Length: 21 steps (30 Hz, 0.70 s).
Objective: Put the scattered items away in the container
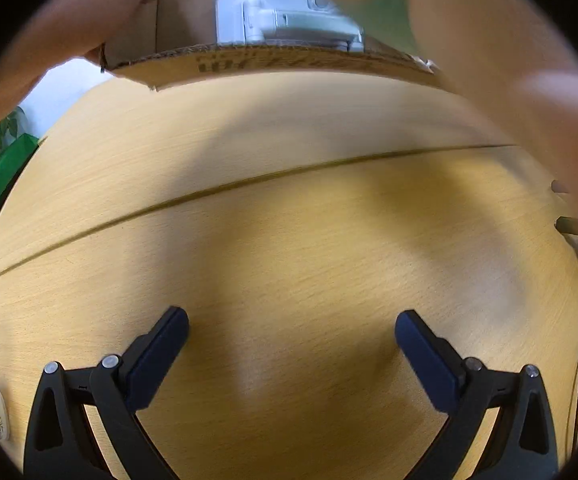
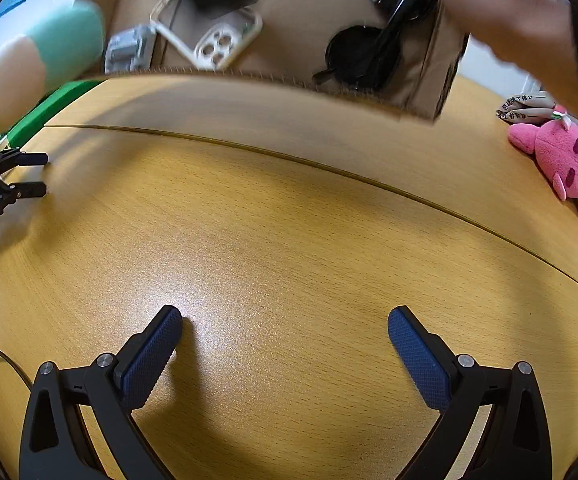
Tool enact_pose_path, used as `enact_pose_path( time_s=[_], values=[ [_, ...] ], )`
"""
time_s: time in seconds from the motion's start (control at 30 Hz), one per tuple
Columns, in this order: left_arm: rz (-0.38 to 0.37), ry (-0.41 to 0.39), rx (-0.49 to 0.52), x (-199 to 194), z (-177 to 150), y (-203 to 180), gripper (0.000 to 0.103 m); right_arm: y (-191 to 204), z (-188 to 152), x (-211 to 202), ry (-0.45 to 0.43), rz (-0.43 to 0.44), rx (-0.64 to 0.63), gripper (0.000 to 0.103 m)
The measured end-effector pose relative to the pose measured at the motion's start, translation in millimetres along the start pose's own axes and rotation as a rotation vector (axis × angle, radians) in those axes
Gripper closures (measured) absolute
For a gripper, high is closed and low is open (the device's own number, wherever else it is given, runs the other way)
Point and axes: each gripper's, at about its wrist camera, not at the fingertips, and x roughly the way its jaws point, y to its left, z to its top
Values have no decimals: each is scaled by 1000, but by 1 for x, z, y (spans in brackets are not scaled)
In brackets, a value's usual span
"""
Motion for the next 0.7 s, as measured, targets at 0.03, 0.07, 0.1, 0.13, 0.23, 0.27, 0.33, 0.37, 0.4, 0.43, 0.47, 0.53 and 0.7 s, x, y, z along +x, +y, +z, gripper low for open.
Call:
enact_pose_path(
  time_s=[0.03, 0.07, 0.1, 0.13, 0.23, 0.27, 0.33, 0.37, 0.4, 0.43, 0.47, 0.53, 0.7],
  values=[
    [0, 0, 0, 0, 0, 0, 0, 1, 0, 0, 0, 0, 0, 0],
    [0, 1, 0, 0, 0, -1, 0, 1, 0, -1, 0, 0, 0, 0],
    [0, 1, 0, 0, 0, -2, 0, 1, 0, -1, 0, 0, 0, 0],
    [0, 1, -1, 1, 0, -2, 0, 2, 0, -1, 0, 0, 0, 0],
    [1, 1, -2, 1, 0, -4, 0, 4, -1, -1, -2, 6, -7, 0],
    [1, 1, -2, 1, 0, -5, 0, 4, -2, -2, 0, 7, -7, 0],
    [2, 1, -2, 1, 0, -6, 0, 5, -4, -3, -2, 11, -16, 0],
    [1, 1, -2, 2, 0, -6, 0, 4, -5, -4, -2, 3, -11, 0],
    [1, 1, -2, 1, 0, -6, 0, 2, -6, -5, -3, 3, 1, 0],
    [1, 1, -2, 2, -1, -5, 0, 2, -7, -6, -3, -1, 0, 0],
    [2, 1, -3, 1, 0, -6, 0, 3, -7, -6, -3, -1, -1, 0],
    [2, 1, -3, 1, 0, -7, 0, 3, -8, -8, -3, -1, -1, 0],
    [2, 2, -3, 2, 3, -8, 0, 5, -10, -10, -3, -1, -1, 0]
  ],
)
